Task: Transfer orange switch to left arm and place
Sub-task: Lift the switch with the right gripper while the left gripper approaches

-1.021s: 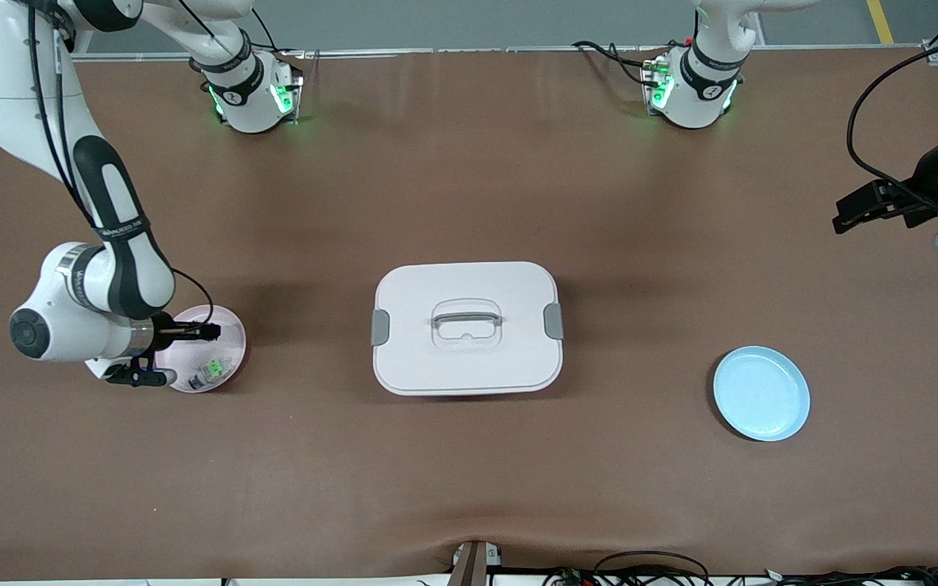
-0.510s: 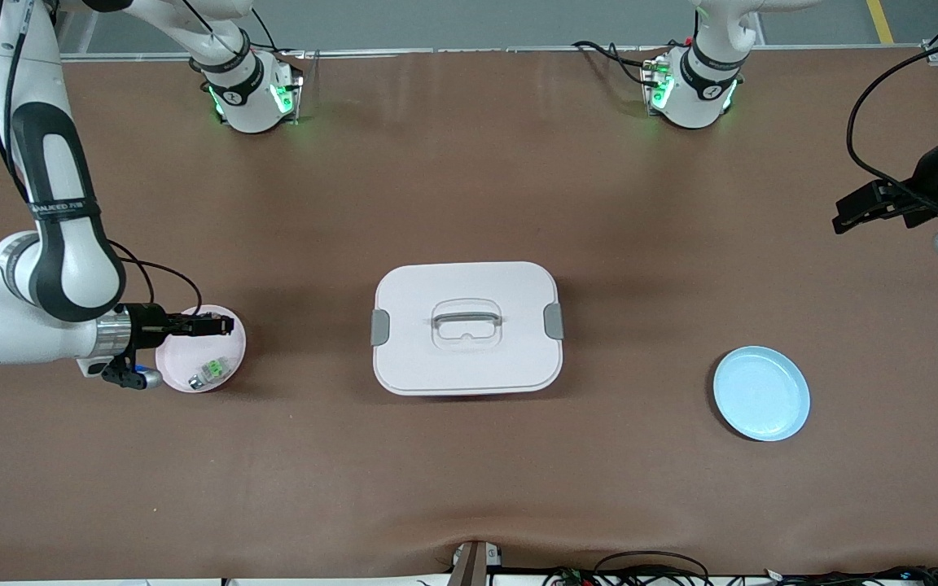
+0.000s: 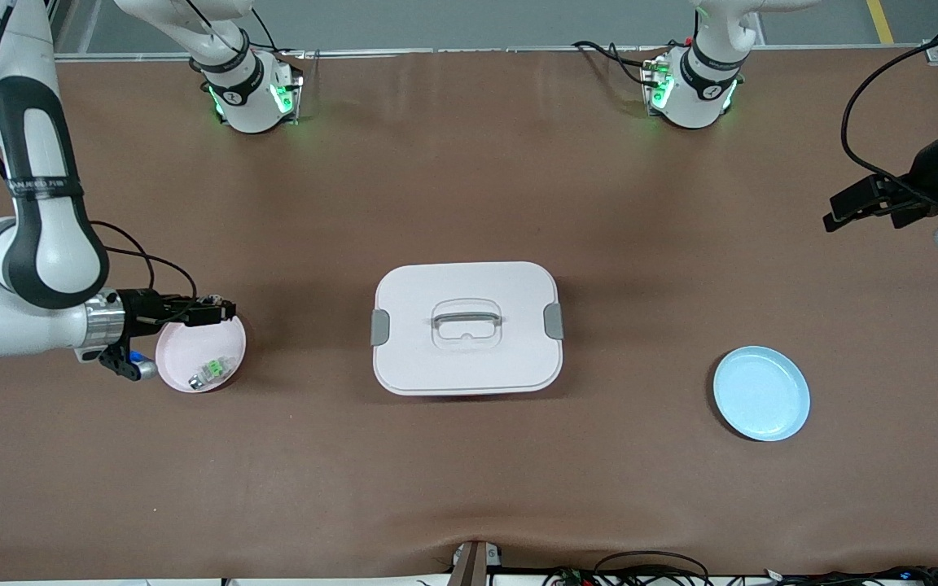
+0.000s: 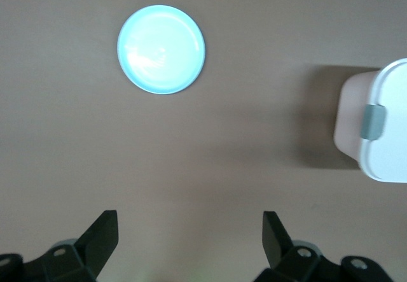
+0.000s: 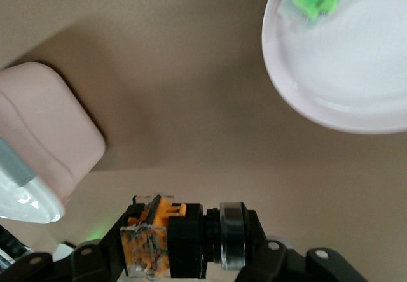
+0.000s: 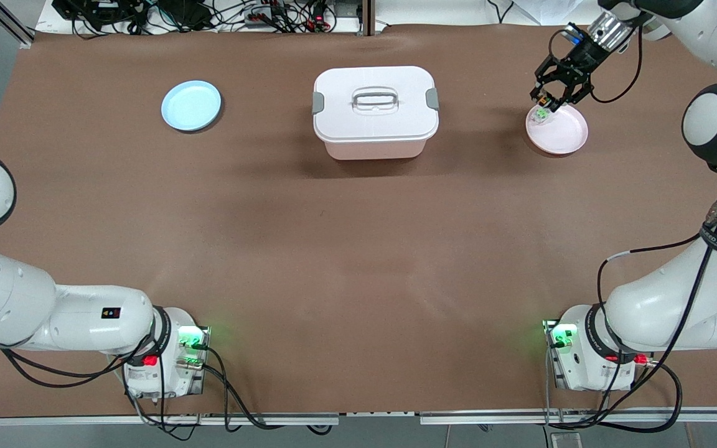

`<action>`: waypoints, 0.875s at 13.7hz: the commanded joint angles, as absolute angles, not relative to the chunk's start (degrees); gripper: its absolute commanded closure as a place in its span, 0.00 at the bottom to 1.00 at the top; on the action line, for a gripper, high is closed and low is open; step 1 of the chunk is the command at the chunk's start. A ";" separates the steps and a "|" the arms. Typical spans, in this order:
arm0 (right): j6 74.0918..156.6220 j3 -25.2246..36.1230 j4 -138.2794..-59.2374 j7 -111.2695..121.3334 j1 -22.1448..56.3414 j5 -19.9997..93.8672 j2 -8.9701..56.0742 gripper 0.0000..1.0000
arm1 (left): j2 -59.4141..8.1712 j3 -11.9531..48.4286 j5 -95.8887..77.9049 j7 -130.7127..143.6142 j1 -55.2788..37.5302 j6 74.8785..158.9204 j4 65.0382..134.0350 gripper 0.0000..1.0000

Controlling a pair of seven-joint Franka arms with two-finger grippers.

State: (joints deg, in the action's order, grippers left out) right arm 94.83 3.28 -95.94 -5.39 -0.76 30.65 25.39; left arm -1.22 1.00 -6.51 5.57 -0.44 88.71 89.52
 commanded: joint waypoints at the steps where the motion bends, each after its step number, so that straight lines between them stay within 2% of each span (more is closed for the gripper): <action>1: 92.99 3.25 -96.68 -19.11 3.67 33.82 19.53 1.00 | -0.97 0.97 -12.71 4.74 1.22 86.92 88.59 0.00; 6: 92.11 3.16 -87.12 -51.19 12.82 37.35 18.46 1.00 | -0.88 0.97 -29.58 5.18 3.52 84.99 89.38 0.00; 10: 92.90 3.08 -84.39 -63.08 14.85 45.51 18.54 1.00 | -1.49 1.23 -39.54 6.93 3.17 85.87 90.88 0.00; 12: 93.60 3.34 -82.28 -68.88 18.35 45.62 18.81 1.00 | -1.76 1.58 -39.73 9.48 2.46 87.00 91.49 0.00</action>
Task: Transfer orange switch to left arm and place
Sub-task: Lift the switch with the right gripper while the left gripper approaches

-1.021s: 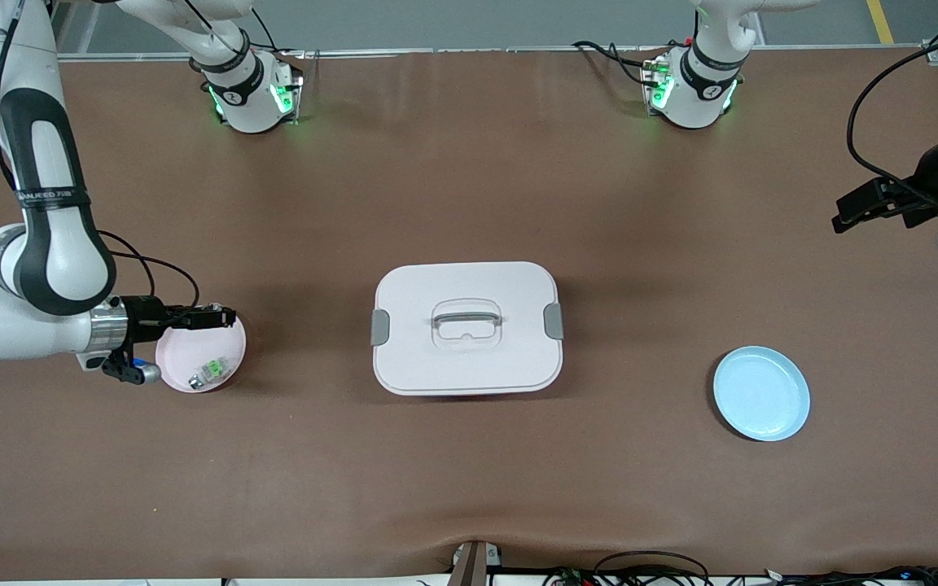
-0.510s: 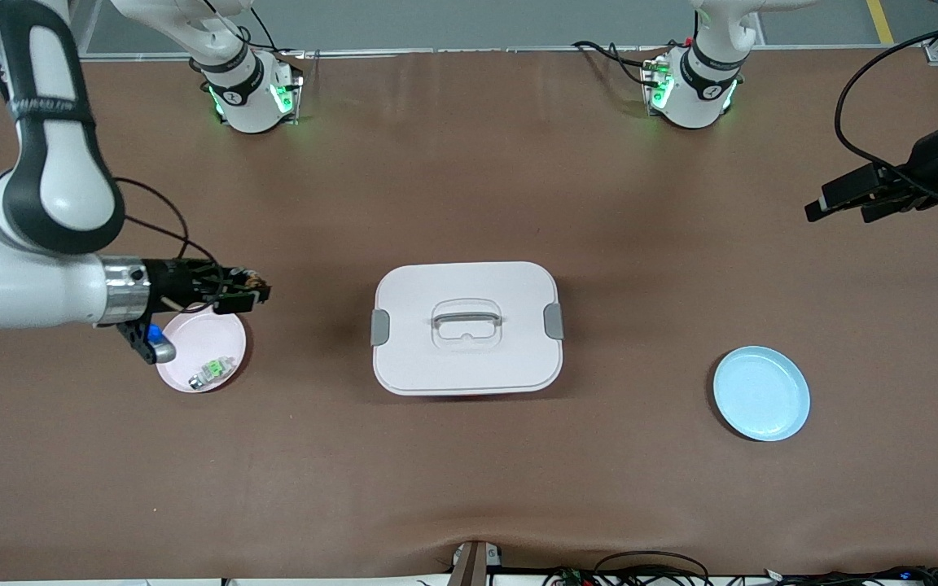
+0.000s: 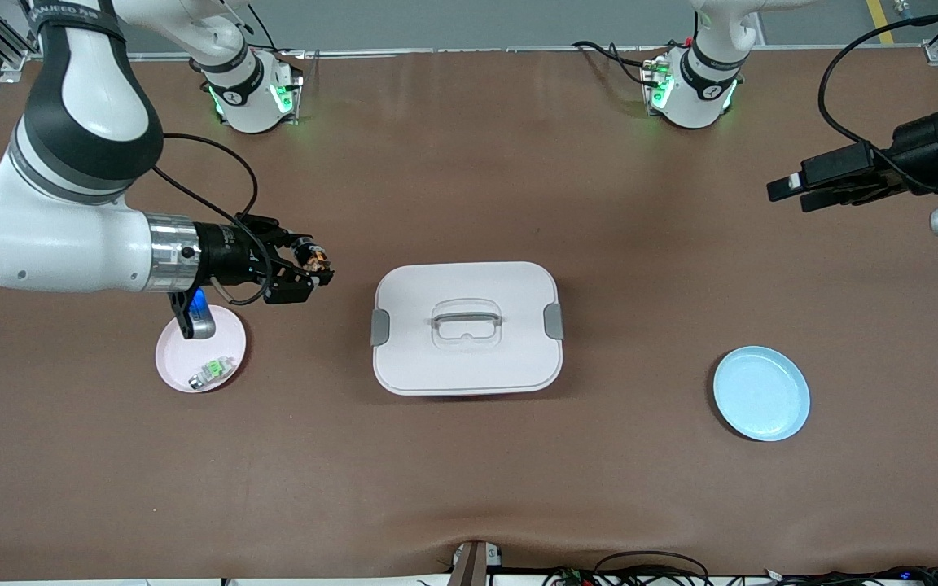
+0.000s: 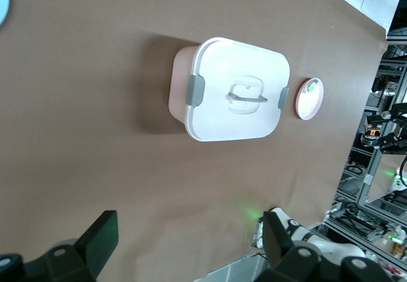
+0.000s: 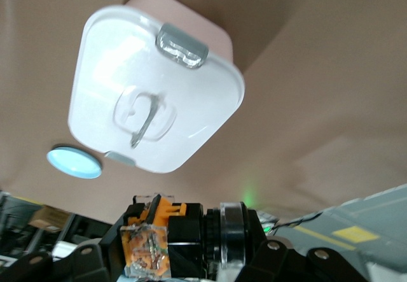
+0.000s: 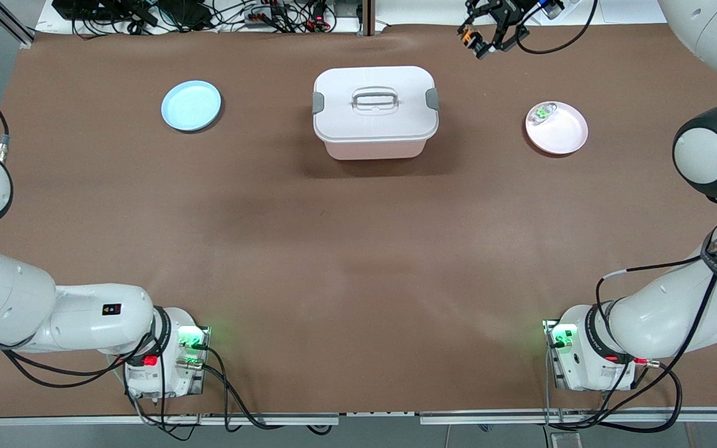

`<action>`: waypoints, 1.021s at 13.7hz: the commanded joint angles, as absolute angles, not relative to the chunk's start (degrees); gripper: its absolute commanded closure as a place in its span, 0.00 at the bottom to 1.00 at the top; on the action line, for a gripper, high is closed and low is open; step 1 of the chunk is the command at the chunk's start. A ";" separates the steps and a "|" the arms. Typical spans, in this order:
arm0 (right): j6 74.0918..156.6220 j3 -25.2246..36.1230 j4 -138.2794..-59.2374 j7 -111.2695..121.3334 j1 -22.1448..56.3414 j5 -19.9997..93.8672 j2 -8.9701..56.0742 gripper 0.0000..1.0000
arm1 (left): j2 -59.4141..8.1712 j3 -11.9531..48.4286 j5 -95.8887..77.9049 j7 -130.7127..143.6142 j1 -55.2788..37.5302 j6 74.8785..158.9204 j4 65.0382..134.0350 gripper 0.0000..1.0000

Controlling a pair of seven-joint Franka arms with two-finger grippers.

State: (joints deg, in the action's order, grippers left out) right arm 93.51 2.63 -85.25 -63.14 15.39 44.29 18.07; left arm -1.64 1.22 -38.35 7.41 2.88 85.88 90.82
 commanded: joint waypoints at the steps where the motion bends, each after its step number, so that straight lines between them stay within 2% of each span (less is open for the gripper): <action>1: 95.52 3.34 -81.31 -71.69 19.59 45.27 18.90 1.00 | -1.76 2.19 -39.90 10.62 1.85 87.62 91.67 0.00; 3: 100.70 3.51 -80.17 -78.80 22.22 45.18 18.81 1.00 | -1.76 2.46 -42.26 12.03 1.50 88.50 91.67 0.00; 6: 102.64 3.69 -73.23 -88.83 25.99 44.83 21.61 1.00 | -1.58 5.70 -43.94 15.72 0.70 94.02 91.85 0.00; 8: 108.35 3.52 -72.95 -94.02 28.21 43.86 22.06 1.00 | -1.67 9.12 -43.95 18.18 0.70 99.11 92.46 0.00; 14: 111.35 3.43 -72.42 -98.68 31.99 42.45 23.55 1.00 | -2.63 17.39 -43.51 21.88 0.53 110.03 93.60 0.00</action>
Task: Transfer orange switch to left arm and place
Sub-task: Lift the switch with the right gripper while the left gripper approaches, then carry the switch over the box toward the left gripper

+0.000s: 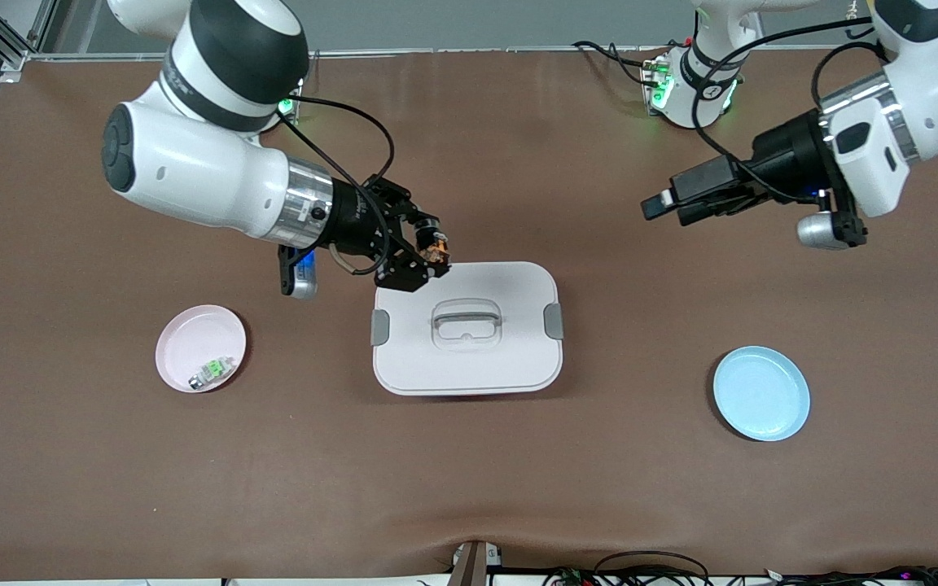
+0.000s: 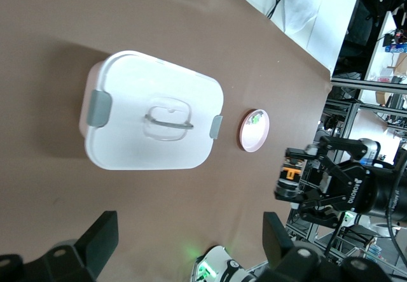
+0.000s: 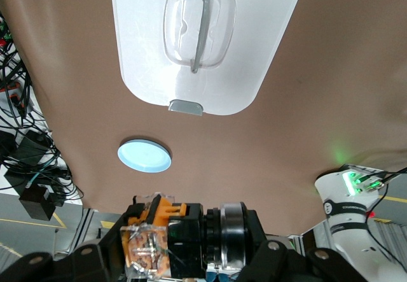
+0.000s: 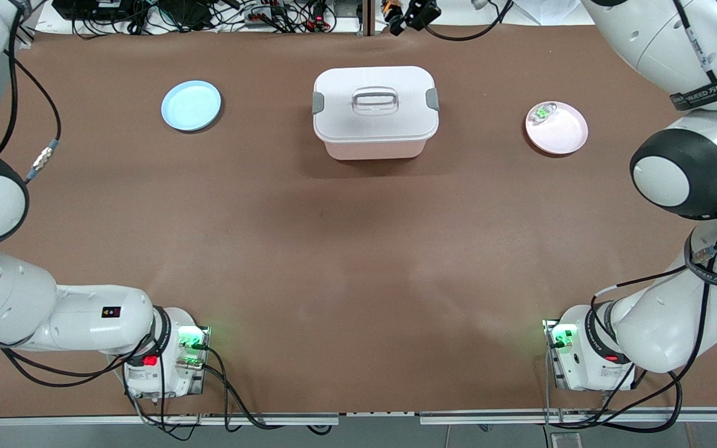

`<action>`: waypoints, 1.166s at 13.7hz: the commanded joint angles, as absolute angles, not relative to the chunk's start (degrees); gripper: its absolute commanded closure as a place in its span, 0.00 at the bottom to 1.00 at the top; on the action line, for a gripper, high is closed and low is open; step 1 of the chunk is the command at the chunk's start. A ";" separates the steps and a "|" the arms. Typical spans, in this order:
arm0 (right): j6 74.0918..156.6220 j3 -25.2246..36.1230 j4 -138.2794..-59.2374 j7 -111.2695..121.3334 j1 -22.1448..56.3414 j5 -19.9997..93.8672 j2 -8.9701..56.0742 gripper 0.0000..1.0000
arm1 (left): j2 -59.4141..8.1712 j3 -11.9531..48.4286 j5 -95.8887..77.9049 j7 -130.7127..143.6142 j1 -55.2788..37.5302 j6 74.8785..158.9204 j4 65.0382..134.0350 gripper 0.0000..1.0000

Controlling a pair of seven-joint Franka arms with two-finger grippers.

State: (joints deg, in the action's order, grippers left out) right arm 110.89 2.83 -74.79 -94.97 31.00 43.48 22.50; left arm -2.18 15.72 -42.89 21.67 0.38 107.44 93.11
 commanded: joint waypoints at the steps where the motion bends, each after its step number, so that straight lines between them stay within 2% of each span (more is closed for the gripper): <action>1: 111.53 3.51 -70.86 -99.83 32.78 42.45 24.51 1.00 | -3.16 18.71 -43.24 21.88 0.53 111.00 93.52 0.00; 3: 111.62 3.43 -66.91 -104.13 33.22 42.36 27.32 1.00 | -4.39 20.99 -42.89 21.88 0.00 112.93 93.52 0.00; 7: 113.37 3.95 -59.42 -111.69 35.68 42.28 34.00 1.00 | -6.68 21.45 -42.80 21.97 -4.65 117.33 92.90 0.00; 11: 116.37 3.95 -56.78 -116.18 38.05 42.27 36.82 1.00 | -8.61 21.45 -42.71 21.10 -6.85 118.21 92.81 0.00; 16: 118.12 3.25 -56.69 -116.80 39.64 42.45 37.00 1.00 | -12.30 21.27 -41.32 20.13 -6.33 118.39 91.85 0.00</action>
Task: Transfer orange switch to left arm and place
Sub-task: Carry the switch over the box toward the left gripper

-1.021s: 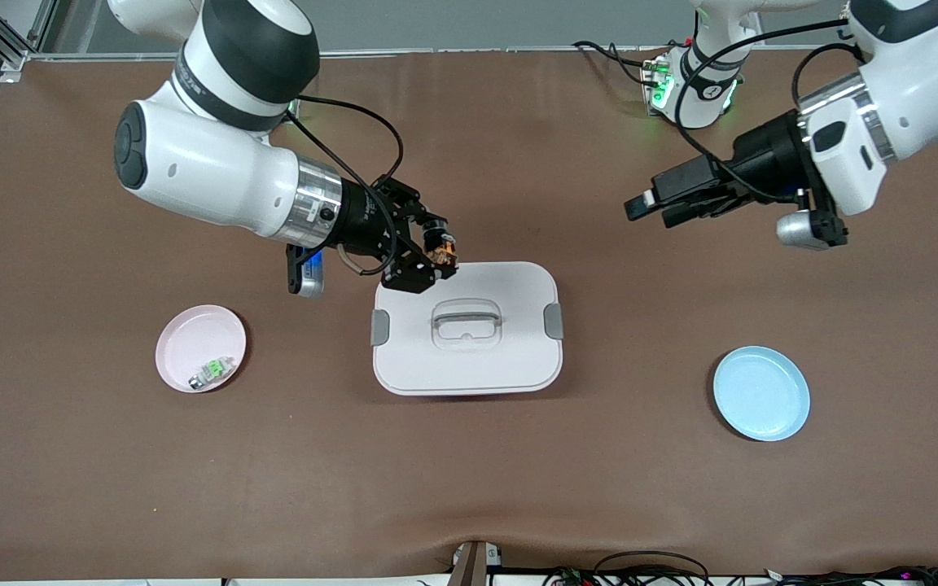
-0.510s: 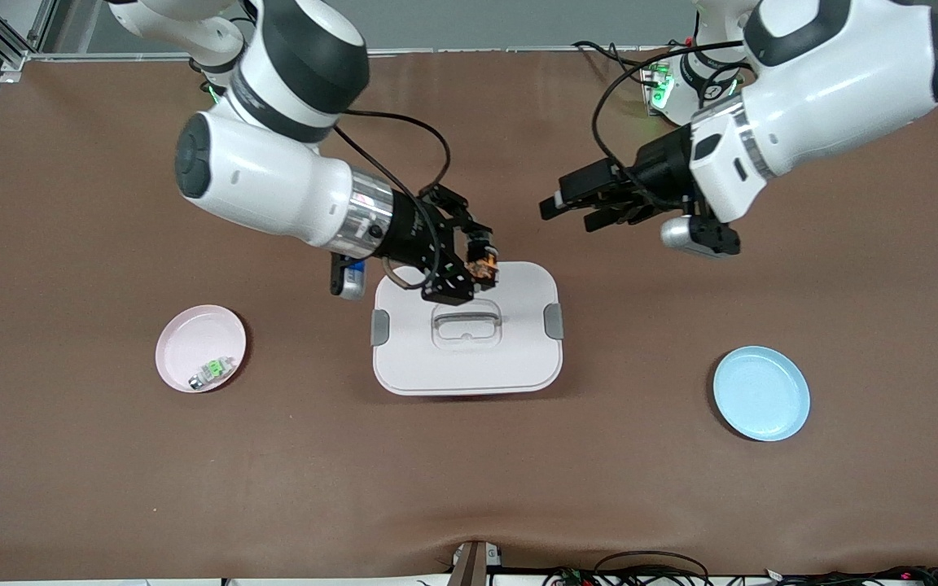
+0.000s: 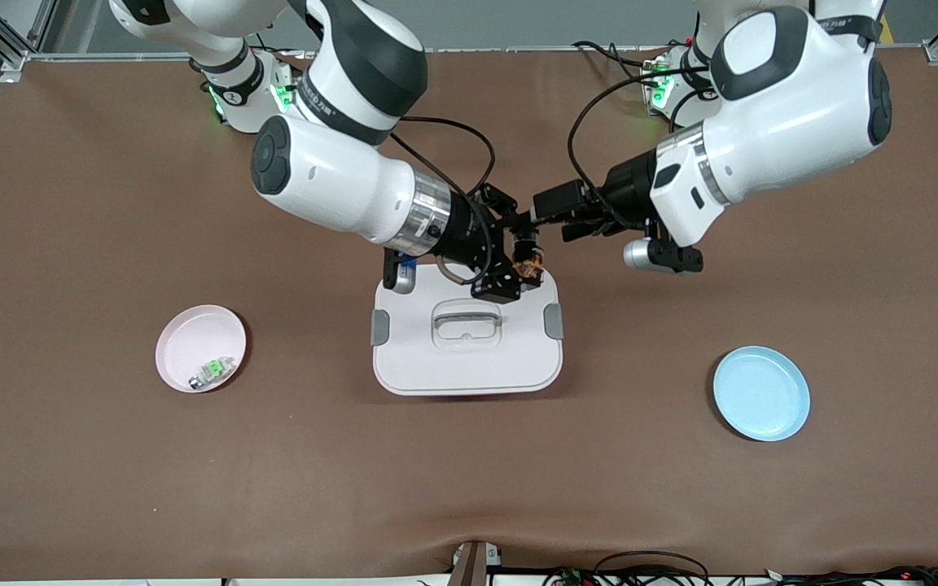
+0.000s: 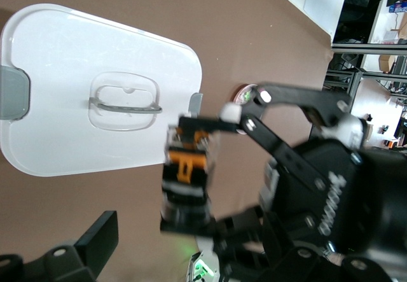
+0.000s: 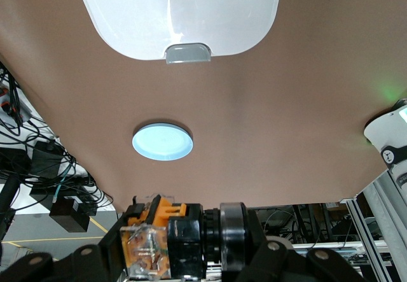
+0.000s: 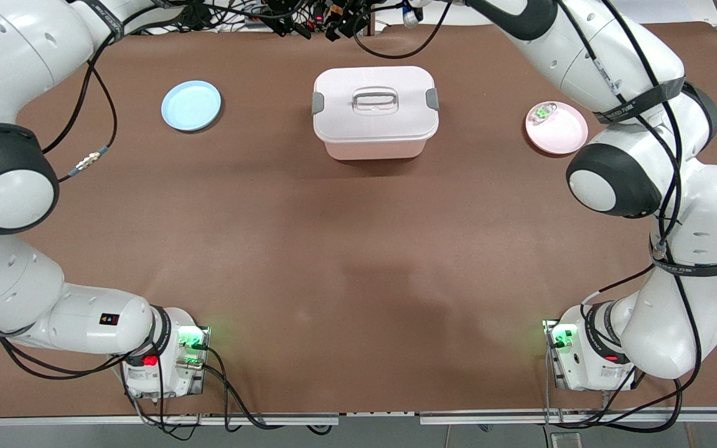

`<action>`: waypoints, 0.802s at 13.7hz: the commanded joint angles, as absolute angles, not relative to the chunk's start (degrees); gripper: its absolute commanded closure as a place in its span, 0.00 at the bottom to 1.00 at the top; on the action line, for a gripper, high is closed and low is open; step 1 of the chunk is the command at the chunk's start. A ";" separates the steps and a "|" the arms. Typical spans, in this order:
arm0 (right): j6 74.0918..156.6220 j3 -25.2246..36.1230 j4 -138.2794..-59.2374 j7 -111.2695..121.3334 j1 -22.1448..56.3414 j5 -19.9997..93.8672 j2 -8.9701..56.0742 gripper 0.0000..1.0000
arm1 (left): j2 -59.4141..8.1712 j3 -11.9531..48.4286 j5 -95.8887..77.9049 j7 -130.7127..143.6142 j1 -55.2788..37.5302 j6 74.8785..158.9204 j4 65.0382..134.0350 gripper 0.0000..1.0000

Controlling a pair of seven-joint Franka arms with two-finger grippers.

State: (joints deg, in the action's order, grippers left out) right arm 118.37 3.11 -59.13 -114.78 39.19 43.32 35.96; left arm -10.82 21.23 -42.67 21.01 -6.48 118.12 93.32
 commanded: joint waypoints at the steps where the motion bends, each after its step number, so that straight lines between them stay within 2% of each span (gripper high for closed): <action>1: 118.21 3.25 -56.60 -117.50 39.81 42.45 37.00 1.00 | -12.57 21.27 -40.70 20.04 -6.15 118.39 91.85 0.00; 7: 120.14 2.90 -55.90 -119.97 40.52 42.89 37.00 1.00 | -12.83 21.09 -40.61 20.74 -6.06 118.30 92.11 0.00; 10: 124.18 1.67 -55.99 -122.69 40.52 42.89 37.00 1.00 | -12.66 21.09 -40.61 21.18 -6.33 118.39 92.11 0.00; 11: 124.36 1.23 -55.99 -122.78 40.43 42.89 37.00 1.00 | -12.66 21.09 -40.61 21.18 -6.24 118.39 92.11 0.02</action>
